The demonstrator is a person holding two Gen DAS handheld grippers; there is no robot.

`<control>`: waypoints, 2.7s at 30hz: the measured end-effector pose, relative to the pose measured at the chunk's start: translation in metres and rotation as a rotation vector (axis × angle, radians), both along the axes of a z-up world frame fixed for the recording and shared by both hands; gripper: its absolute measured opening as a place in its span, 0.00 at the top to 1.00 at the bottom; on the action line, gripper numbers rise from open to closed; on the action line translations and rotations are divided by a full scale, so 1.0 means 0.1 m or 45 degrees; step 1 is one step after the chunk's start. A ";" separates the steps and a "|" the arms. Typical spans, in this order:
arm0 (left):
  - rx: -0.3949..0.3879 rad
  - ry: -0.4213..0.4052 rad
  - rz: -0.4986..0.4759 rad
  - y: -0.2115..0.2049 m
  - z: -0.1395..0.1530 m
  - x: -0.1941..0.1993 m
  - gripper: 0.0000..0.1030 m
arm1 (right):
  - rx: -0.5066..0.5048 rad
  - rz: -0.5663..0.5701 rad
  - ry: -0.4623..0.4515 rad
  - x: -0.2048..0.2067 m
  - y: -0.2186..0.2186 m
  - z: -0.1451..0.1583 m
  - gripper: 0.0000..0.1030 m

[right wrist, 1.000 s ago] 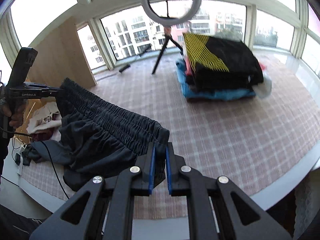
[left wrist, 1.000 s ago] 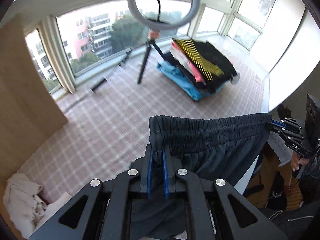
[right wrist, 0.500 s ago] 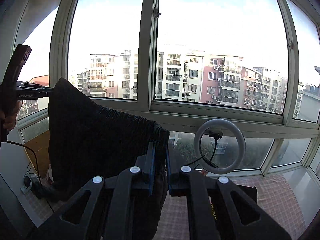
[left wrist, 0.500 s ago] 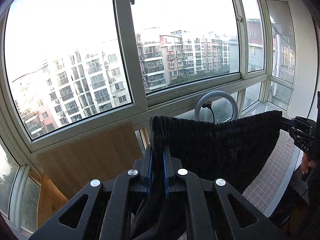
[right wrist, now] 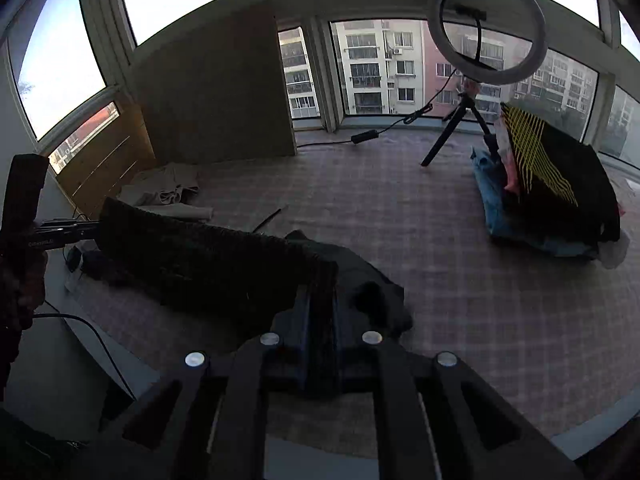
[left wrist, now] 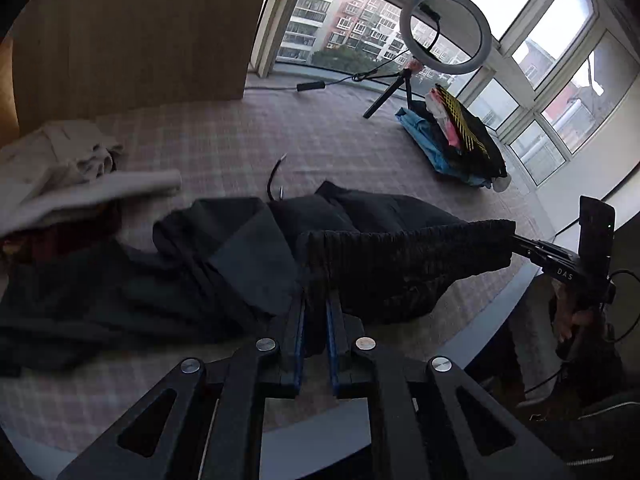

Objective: Fold clothes
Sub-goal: 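Lift the trousers by the waistband with both grippers and shake them out, then lower the trousers onto the cloth with both grippers holding the waistband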

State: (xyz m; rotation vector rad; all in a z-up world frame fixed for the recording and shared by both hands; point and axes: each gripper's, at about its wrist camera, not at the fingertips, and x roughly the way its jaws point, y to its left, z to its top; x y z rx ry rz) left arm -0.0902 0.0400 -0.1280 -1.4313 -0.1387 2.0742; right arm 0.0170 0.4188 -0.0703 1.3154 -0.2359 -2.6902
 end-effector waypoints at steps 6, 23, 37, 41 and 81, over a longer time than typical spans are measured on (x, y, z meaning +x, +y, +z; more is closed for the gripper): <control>-0.021 -0.167 0.012 -0.09 -0.67 0.73 0.92 | -0.101 -0.052 -0.339 0.53 0.01 -1.01 0.91; 0.175 0.093 -0.029 -0.29 -0.23 1.19 0.92 | -0.107 0.087 -0.080 0.99 0.09 -0.61 0.91; 0.136 0.097 0.025 -0.30 -0.05 0.71 0.92 | 0.039 0.086 -0.093 0.47 -0.05 -0.57 0.91; 0.186 0.266 0.148 -0.57 0.58 0.27 0.92 | 0.170 0.198 0.123 -0.33 -0.44 0.05 0.91; 0.107 -0.021 -0.436 2.66 -0.11 0.94 0.89 | 0.442 0.347 0.103 -2.14 0.51 0.20 0.85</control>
